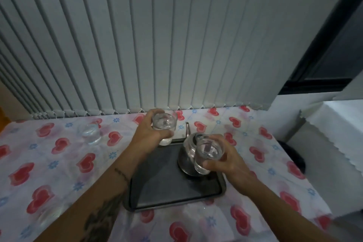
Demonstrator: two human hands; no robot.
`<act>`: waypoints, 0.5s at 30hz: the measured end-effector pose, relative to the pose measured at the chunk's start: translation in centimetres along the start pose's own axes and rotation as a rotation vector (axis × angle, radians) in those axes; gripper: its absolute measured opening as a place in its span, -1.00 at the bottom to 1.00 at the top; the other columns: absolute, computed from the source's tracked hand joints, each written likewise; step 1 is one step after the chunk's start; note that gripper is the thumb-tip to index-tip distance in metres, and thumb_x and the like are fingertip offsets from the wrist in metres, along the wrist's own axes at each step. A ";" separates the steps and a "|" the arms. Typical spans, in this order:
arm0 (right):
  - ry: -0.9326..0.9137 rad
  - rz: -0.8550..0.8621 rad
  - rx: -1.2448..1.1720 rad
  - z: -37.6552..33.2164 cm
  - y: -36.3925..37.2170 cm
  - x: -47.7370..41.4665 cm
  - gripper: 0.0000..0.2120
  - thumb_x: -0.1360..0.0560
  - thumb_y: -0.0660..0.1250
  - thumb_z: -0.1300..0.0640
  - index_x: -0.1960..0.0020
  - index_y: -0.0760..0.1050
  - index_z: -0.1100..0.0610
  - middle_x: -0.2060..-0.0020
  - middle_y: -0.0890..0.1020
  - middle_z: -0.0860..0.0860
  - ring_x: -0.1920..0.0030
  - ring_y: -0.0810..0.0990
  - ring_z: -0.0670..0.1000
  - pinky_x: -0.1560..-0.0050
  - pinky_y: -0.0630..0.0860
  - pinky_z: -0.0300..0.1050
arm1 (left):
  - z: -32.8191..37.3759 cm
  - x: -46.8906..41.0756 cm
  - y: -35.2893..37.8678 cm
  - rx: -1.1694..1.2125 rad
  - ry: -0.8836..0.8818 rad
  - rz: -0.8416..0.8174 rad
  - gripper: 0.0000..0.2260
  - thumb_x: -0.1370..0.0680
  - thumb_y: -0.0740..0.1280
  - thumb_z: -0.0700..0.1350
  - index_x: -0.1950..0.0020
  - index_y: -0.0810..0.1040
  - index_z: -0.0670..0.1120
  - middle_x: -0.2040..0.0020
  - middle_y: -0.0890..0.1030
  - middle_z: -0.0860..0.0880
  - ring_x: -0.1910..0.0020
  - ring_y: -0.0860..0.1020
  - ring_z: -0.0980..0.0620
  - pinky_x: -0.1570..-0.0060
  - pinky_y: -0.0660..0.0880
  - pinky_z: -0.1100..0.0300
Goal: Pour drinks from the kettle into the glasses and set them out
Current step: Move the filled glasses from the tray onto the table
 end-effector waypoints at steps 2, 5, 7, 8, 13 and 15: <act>0.007 0.013 -0.005 0.1 -2.2 0.5 -0.42 -0.24 0.54 0.22 -0.23 0.50 0.08 -0.04 0.66 -0.10 -0.09 0.65 -0.03 -0.08 0.58 -0.16 | 1.6 -0.7 2.1 0.013 0.009 -0.036 -0.46 -0.27 0.55 -0.29 -0.11 0.51 0.14 -0.05 0.62 0.06 0.01 0.61 0.06 -0.03 0.57 0.11; 0.029 0.064 -0.020 1.3 -6.1 1.2 -0.41 -0.20 0.55 0.16 -0.21 0.50 0.07 -0.04 0.66 0.00 -0.09 0.65 0.07 -0.11 0.60 0.03 | 3.7 -1.7 6.6 0.014 0.019 -0.084 -0.46 -0.25 0.55 -0.26 -0.13 0.50 0.13 -0.06 0.61 0.07 -0.02 0.60 0.04 -0.07 0.57 0.04; 0.052 0.098 -0.033 2.6 -8.5 1.5 -0.41 -0.20 0.55 0.18 -0.20 0.50 0.08 -0.02 0.67 0.06 -0.06 0.66 0.10 -0.06 0.61 -0.01 | 4.4 -2.6 9.8 0.030 0.000 -0.098 -0.42 -0.19 0.55 -0.20 -0.14 0.50 0.14 -0.07 0.59 0.07 -0.04 0.59 -0.01 -0.07 0.58 -0.03; 0.065 0.118 -0.028 3.4 -9.8 1.6 -0.42 -0.19 0.55 0.19 -0.19 0.50 0.06 -0.01 0.67 0.07 -0.05 0.67 0.09 -0.01 0.61 -0.07 | 4.6 -3.0 11.6 0.037 -0.011 -0.100 -0.41 -0.16 0.55 -0.16 -0.13 0.50 0.16 -0.08 0.59 0.07 -0.05 0.59 -0.01 -0.08 0.59 -0.05; 0.123 0.193 -0.005 8.1 -14.2 1.8 -0.44 -0.18 0.54 0.17 -0.15 0.50 -0.04 -0.05 0.63 0.04 -0.04 0.64 0.08 -0.01 0.65 0.05 | 4.8 -5.1 19.4 0.036 -0.024 -0.099 -0.45 -0.26 0.53 -0.21 -0.17 0.48 0.12 -0.07 0.57 0.10 -0.01 0.58 0.04 0.03 0.59 0.09; 0.134 0.204 -0.018 9.8 -15.1 1.9 -0.46 -0.23 0.54 0.17 -0.17 0.51 -0.06 -0.06 0.63 0.04 -0.05 0.65 0.10 0.00 0.67 0.17 | 4.2 -6.4 22.2 0.032 -0.046 -0.078 -0.45 -0.29 0.51 -0.26 -0.21 0.47 0.07 -0.10 0.55 0.06 0.02 0.56 0.08 0.14 0.51 0.23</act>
Point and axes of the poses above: each hand's wrist, its own x-axis away from the middle knuckle, its own y-axis out of the palm, z = x × y, the point moved 8 cm from there along -x, towards the middle knuckle
